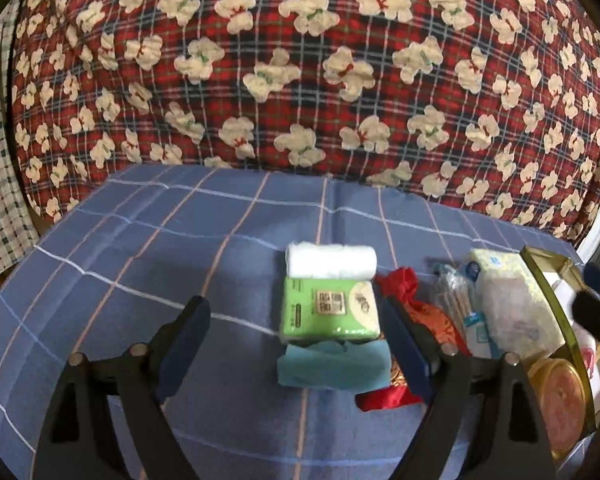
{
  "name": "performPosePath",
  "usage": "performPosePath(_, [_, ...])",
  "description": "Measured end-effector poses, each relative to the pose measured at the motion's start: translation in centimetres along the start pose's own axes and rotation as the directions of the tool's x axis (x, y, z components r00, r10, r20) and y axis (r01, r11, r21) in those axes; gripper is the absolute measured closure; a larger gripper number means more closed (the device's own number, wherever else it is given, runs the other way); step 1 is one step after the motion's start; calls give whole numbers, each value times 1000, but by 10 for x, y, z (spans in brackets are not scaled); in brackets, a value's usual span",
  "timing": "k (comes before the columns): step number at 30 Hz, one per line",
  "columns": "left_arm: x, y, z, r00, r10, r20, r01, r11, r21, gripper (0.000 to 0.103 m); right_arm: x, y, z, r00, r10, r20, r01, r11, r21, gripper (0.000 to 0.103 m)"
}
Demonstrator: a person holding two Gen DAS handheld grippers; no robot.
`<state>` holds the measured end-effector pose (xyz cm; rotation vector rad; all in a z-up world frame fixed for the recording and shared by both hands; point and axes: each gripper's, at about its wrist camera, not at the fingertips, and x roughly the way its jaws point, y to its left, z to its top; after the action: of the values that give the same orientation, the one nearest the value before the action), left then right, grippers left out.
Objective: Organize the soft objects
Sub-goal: 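Withdraw both open tools from the tray back toward the remaining items, then grasp the green tissue pack with the left tool while the right tool grasps the plastic bag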
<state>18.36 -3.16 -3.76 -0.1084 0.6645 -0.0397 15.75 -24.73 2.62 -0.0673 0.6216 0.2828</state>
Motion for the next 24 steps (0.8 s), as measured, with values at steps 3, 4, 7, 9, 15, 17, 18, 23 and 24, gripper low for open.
performPosePath(3, [5,-1,-3,1000,6,-25,-5,1000,9,15,20,4,0,999,-14,-48,13,1000,-13,29])
performPosePath(4, [5,-1,-4,1000,7,-28,-7,1000,11,15,26,6,1,998,-20,-62,19,1000,-20,29])
performPosePath(7, [6,-2,-4,999,10,-33,-9,1000,13,15,38,11,1,994,-27,-103,23,999,-43,29])
performPosePath(9, [8,-3,-5,999,8,-44,-7,1000,15,15,43,13,1,989,-49,-138,39,997,-72,29])
performPosePath(15, [14,-4,-7,997,-2,-72,3,1000,18,16,61,8,-2,971,-53,-235,34,996,-84,59])
performPosePath(17, [15,-3,-8,997,-3,-77,5,1000,14,15,60,6,-3,972,-36,-234,18,997,-80,66])
performPosePath(18, [15,-3,-8,997,-1,-79,2,1000,13,16,60,7,-3,973,-37,-228,18,996,-87,71])
performPosePath(23, [19,-4,-9,995,0,-96,2,1000,15,16,51,9,-2,988,4,-157,-20,995,-99,78])
performPosePath(24, [21,-4,-9,995,-4,-103,6,1000,12,16,49,10,-1,990,6,-144,-20,995,-98,78])
